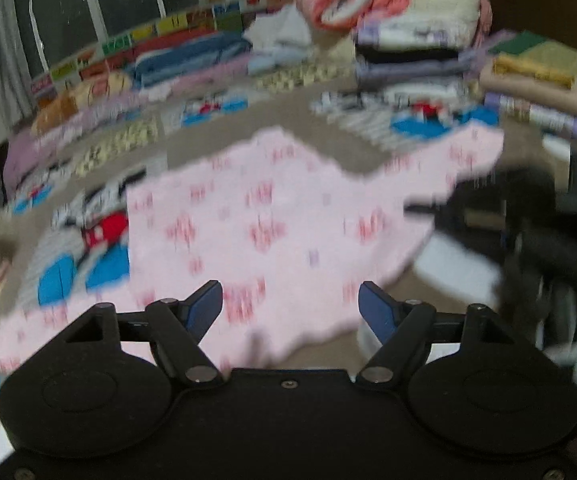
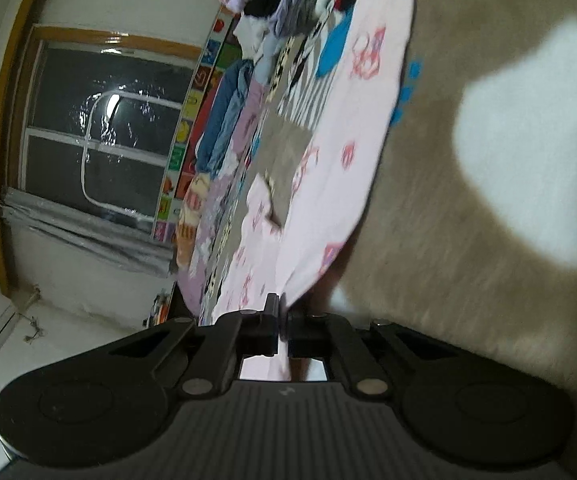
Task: Fold clothes
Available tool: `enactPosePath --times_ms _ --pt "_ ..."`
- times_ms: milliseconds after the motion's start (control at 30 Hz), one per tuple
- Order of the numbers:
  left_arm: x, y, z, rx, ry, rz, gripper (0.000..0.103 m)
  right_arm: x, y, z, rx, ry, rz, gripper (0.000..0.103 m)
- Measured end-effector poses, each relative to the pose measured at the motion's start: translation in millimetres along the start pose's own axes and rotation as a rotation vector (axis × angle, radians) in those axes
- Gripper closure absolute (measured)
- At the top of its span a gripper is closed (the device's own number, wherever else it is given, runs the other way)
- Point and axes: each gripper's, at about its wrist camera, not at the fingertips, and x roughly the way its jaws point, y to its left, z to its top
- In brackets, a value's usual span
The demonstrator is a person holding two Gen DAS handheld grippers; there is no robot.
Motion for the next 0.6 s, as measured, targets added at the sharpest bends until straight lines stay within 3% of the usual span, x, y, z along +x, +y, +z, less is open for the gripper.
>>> enactPosePath --times_ms 233,333,500,600 --pt "61.2 2.0 75.8 -0.042 -0.04 0.0 0.027 7.2 12.3 -5.5 -0.152 0.028 -0.025 0.097" --pt "92.4 1.8 107.2 -0.075 -0.029 -0.014 0.027 6.7 12.6 -5.1 -0.159 0.034 -0.019 0.096" --pt "137.3 -0.2 136.6 -0.095 0.029 -0.03 0.027 7.7 15.0 -7.0 -0.184 0.044 -0.012 0.093" --pt "167.5 2.5 149.3 -0.12 0.084 -0.033 0.032 7.4 15.9 -6.1 -0.198 0.05 -0.018 0.101"
